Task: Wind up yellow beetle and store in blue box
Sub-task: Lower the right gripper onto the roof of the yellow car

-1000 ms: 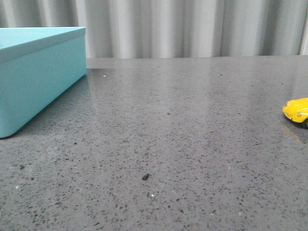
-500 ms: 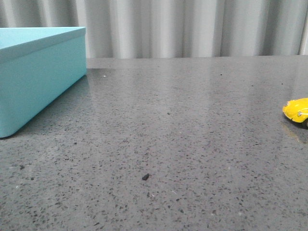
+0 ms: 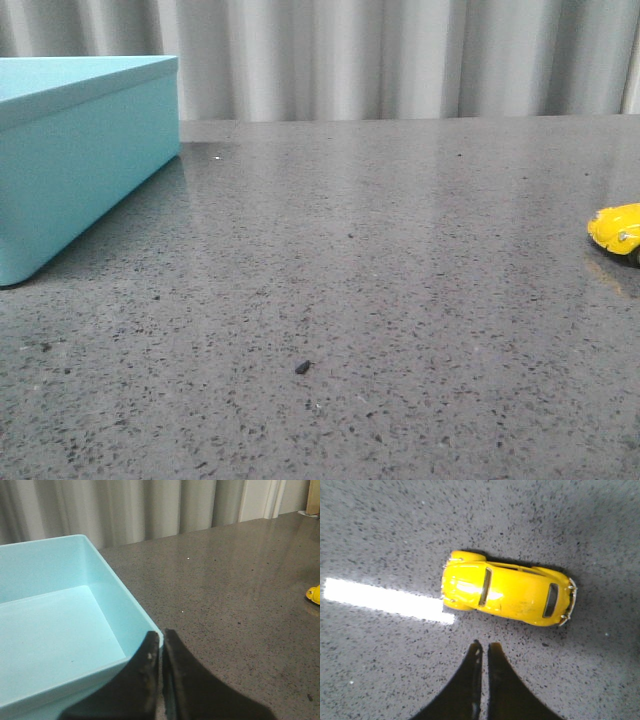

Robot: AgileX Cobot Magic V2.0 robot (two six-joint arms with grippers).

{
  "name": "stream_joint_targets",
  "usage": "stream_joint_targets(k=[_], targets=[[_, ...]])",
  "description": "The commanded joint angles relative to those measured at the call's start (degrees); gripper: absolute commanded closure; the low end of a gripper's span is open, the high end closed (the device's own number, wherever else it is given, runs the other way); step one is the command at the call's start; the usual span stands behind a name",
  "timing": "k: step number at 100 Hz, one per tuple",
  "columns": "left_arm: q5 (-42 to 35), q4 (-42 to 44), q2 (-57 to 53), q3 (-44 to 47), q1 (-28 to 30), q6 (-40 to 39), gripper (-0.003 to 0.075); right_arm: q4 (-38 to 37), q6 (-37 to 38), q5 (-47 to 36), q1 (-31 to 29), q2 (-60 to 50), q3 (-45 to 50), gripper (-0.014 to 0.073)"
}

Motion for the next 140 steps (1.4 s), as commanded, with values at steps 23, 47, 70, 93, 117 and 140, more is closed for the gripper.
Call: stream_joint_targets(k=[23,47,70,93,117,140], targets=[[-3.2,-0.5,0.9,-2.1,-0.6,0.2,0.0741,-0.4,0.0,-3.3,-0.2,4.8,-1.9,0.0666],[-3.1,0.0,0.9,-2.1,-0.6,0.3,0.0741,-2.6,0.0,-5.4,-0.2,6.3,-1.9,0.0666],[-3.1,0.9,0.9,-2.1,-0.6,0.3,0.0741,-1.7,0.0,-6.5,-2.2,8.1,-1.9,0.0666],[-3.1,0.9,0.9,-2.1,-0.6,0.3,0.0741,-0.8,-0.1,-7.0,-2.2,8.5,-1.9,0.0666],[-3.1,0.9,0.9,-2.1,-0.6,0.3,0.0741,-0.4,-0.1,-8.1,-2.2,8.7,-1.1,0.0666],[-3.1,1.0,0.9,-2.1,-0.6,0.3,0.0741,-0.3,-0.1,-8.4,-2.2,8.7,-0.9,0.0666]])
